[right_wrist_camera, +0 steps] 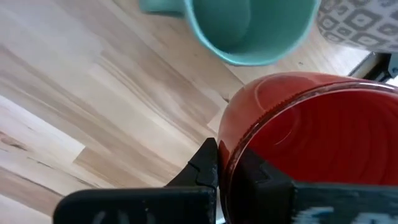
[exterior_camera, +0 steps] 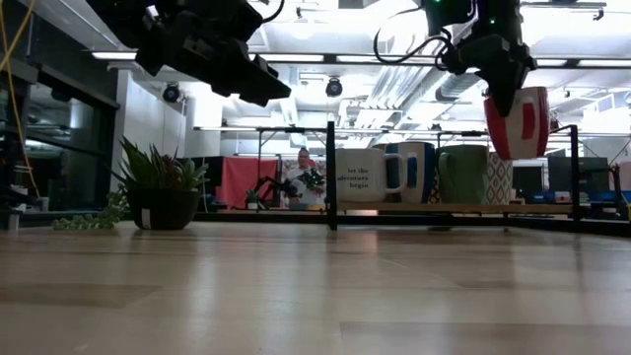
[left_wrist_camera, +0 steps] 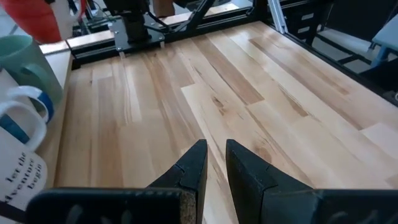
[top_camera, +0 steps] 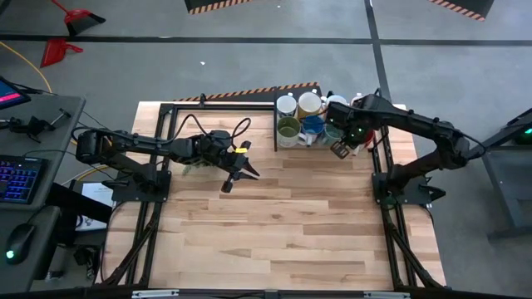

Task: Place coffee mugs
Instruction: Put the red mug on the shelf

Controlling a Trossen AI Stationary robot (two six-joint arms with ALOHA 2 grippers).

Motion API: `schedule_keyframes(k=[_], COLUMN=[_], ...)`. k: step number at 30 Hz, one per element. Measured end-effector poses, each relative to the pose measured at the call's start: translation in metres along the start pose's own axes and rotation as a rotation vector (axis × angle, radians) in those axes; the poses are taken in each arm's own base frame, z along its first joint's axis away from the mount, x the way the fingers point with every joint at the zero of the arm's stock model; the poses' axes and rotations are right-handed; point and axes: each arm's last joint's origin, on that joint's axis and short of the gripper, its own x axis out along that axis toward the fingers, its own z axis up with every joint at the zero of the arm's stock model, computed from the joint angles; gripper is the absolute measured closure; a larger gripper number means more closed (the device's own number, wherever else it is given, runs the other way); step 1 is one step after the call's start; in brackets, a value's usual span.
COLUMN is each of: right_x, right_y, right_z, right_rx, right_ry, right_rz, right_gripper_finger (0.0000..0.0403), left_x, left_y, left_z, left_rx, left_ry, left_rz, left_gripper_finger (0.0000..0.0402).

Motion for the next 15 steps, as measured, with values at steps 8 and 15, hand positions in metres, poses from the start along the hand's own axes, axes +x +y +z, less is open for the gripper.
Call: schedule_keyframes(k=[8,15], right_x=[0.018,0.028], right_y=[-0.024,-0.032], right_z=[-0.029,-0.051], right_rx=[0.104,0.130], right_ry=[-0.037,-0.109], right_rz=[0.085,0.133], right_gripper_finger=[0.0403,0.0403], left_x=[0.003,0.005], left_y=[-0.009,-0.011], left_z=[0.001,0.005], left_rx=[-0.015,0.016], left_ry=[0.009,-0.014], left_rz=[-0.034,-0.039], left_gripper_finger=[0.0351,0.0351])
